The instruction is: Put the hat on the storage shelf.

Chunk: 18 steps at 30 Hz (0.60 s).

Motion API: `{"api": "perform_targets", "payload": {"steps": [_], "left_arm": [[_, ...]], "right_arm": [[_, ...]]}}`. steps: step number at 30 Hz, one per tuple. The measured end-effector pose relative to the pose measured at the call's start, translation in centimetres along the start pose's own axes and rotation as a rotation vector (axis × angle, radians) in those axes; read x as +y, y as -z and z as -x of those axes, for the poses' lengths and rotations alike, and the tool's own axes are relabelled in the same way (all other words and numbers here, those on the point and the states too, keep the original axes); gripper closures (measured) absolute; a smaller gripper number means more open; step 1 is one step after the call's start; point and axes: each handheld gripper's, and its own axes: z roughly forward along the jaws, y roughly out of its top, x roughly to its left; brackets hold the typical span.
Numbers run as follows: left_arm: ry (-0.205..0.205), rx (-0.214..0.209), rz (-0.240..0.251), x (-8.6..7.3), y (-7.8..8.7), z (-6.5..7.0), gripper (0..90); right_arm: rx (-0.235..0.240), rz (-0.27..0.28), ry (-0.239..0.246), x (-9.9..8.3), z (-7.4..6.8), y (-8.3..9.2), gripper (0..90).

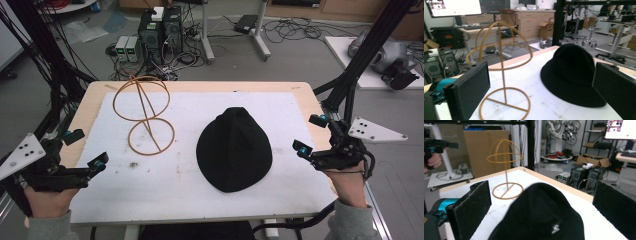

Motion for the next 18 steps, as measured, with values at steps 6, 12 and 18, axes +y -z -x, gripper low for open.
{"api": "perform_targets", "payload": {"steps": [6, 12, 18], "left_arm": [[0.02, 0.014, -0.014, -0.59, -0.22, -0.66, 1.8], [0.017, 0.01, -0.001, -0.15, 0.07, -0.41, 1.8], [0.014, 0.003, -0.001, 0.05, 0.15, -0.31, 1.8]], "right_arm": [[-0.011, -0.013, -0.028, -1.1, 1.18, -0.1, 0.9], [-0.003, 0.003, -0.019, -0.71, 0.92, 0.27, 0.9], [-0.003, 0.002, -0.017, -0.65, 0.77, 0.25, 0.9]]}}
